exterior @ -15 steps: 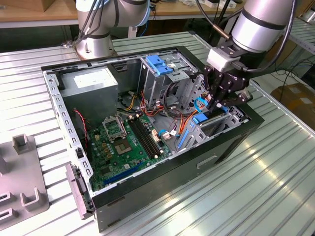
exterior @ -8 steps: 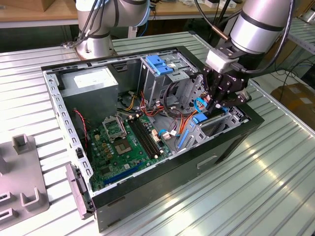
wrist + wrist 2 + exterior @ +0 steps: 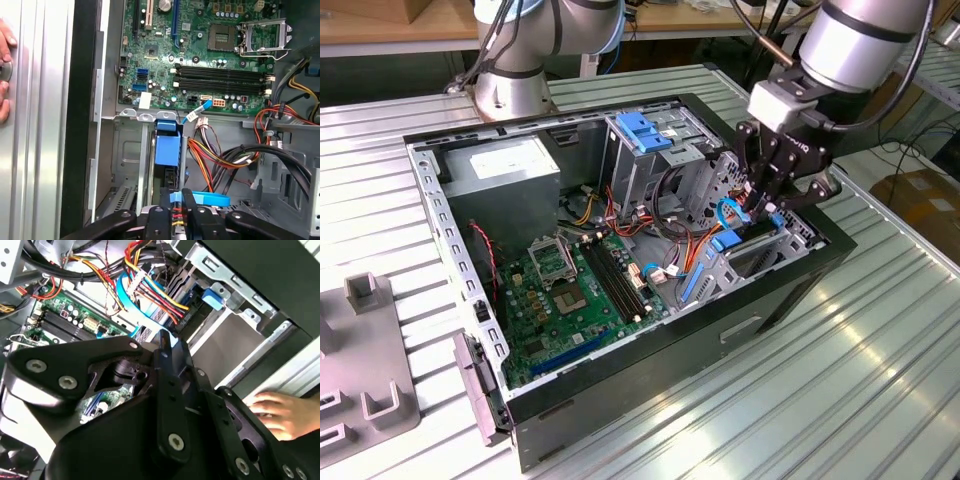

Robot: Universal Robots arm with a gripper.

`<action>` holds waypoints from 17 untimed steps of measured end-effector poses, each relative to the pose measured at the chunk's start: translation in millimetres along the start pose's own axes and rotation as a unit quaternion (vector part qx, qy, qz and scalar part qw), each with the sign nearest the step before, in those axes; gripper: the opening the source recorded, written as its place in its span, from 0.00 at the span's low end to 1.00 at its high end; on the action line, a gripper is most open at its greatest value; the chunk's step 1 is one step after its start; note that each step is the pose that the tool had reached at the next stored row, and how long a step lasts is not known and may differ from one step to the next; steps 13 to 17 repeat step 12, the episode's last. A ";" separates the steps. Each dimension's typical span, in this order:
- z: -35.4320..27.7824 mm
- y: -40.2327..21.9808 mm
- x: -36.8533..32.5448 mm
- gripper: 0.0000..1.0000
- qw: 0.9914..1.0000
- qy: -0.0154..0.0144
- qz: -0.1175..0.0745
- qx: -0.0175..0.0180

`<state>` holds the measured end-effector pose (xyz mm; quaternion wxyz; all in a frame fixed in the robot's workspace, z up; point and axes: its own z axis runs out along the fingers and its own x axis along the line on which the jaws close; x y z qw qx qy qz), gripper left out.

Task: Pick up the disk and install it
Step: 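Insert the second disk wire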

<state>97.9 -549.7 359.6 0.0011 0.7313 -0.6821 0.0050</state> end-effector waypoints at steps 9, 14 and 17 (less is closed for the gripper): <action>-1.1 0.0 -0.1 0.10 1.000 0.000 0.000 0.000; -1.7 0.0 -0.1 0.10 1.000 0.000 0.000 0.000; -1.7 0.0 -0.1 0.10 1.000 0.000 0.000 0.000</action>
